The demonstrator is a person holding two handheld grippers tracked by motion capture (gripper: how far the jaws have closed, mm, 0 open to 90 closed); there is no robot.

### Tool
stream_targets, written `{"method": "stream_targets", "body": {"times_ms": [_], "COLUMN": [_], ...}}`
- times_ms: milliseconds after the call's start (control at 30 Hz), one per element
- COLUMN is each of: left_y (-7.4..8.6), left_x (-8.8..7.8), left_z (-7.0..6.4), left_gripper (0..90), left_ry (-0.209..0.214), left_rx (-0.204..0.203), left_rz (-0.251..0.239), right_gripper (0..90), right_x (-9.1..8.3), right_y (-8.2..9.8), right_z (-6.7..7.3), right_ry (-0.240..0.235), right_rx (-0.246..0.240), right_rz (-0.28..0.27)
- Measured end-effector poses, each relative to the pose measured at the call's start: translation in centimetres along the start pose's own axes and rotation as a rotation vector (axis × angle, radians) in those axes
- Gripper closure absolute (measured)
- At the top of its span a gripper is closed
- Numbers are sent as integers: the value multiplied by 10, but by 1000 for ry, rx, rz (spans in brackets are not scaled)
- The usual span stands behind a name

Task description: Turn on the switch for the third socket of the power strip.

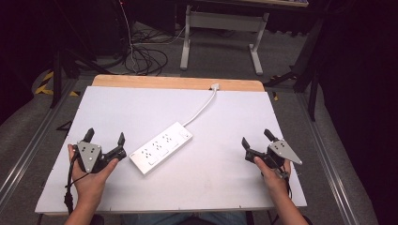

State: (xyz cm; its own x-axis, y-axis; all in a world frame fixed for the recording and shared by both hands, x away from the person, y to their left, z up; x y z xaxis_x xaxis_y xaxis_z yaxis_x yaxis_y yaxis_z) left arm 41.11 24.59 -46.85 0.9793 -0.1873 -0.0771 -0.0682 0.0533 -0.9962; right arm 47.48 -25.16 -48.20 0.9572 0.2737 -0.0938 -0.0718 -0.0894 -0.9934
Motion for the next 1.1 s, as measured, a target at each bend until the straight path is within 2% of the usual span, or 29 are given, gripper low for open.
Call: {"method": "stream_targets", "body": {"times_ms": [933,1000,1033,1067,1100], "left_y": [0,-1,-1,-1,-2], "left_x": [1,0,0,-1,-2], "left_z": [-1,0,-1,-2,-2], "left_gripper": [85,106,198,198,275], "left_ry": [2,-6,-1,1,-8], "left_rx": [-2,7,3,2,9], "left_rz": [-4,-9,-13,-14,-17], "right_gripper": [77,78,82,82,83], "right_x": [1,1,1,1,1], "right_y": [0,1,1,1,1], "right_z": [3,3,4,4,3], "right_ry": [4,2,0,0,0], "right_rx": [-35,-36,-34,-34,-35], "right_rz": [-4,-1,3,3,5]}}
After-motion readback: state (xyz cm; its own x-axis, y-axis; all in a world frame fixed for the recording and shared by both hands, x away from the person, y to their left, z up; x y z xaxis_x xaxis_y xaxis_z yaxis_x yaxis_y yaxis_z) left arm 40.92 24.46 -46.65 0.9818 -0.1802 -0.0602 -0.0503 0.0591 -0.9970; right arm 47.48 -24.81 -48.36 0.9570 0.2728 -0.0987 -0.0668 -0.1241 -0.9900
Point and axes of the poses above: each handheld gripper's, and its own axes: x roughly forward along the jaws, y roughly out of its underside, z roughly to its left, the point moved 2 cm from there along x, roughly forward along the jaws, and after that the axes turned 8 degrees about y, right-handed, at the moved point
